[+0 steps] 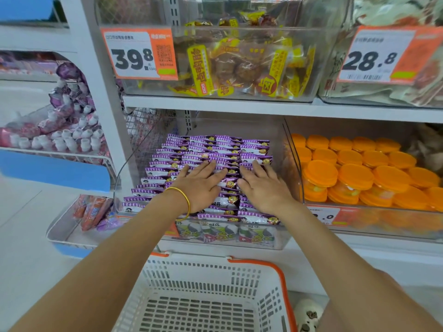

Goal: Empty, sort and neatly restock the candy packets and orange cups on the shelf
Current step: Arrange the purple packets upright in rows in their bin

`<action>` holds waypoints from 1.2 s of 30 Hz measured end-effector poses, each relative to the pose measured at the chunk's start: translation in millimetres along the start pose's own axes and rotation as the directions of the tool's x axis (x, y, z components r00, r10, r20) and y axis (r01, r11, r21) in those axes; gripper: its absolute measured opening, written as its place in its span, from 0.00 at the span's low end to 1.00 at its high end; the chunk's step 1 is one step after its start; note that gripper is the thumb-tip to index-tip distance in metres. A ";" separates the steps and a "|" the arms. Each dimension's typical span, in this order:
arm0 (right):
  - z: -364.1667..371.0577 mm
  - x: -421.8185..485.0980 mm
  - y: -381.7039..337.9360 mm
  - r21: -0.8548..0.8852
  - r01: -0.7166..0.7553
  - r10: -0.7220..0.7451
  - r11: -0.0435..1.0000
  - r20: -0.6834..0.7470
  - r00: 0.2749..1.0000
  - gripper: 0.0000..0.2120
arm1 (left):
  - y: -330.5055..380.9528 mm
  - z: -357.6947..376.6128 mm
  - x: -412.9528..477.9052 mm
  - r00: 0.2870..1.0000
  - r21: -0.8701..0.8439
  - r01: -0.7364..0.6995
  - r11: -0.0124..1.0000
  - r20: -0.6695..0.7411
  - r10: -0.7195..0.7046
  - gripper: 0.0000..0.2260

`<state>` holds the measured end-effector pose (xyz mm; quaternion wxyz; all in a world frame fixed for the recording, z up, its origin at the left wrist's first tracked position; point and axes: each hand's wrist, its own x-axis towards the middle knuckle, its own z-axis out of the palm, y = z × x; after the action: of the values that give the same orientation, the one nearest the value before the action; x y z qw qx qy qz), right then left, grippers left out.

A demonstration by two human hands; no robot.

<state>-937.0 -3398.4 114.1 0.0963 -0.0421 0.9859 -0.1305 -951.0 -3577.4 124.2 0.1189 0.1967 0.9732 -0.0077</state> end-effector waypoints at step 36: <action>13.4 -57.6 -4.0 -0.043 0.146 -0.151 0.988 -0.373 0.915 0.24 | -3.6 19.2 -39.8 0.929 -0.033 -0.035 0.999 -0.369 0.020 0.31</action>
<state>-877.7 -3399.3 112.8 -0.1044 -0.0918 0.9809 -0.1359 -912.3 -3597.1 114.8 -0.0620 0.2060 0.9753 0.0501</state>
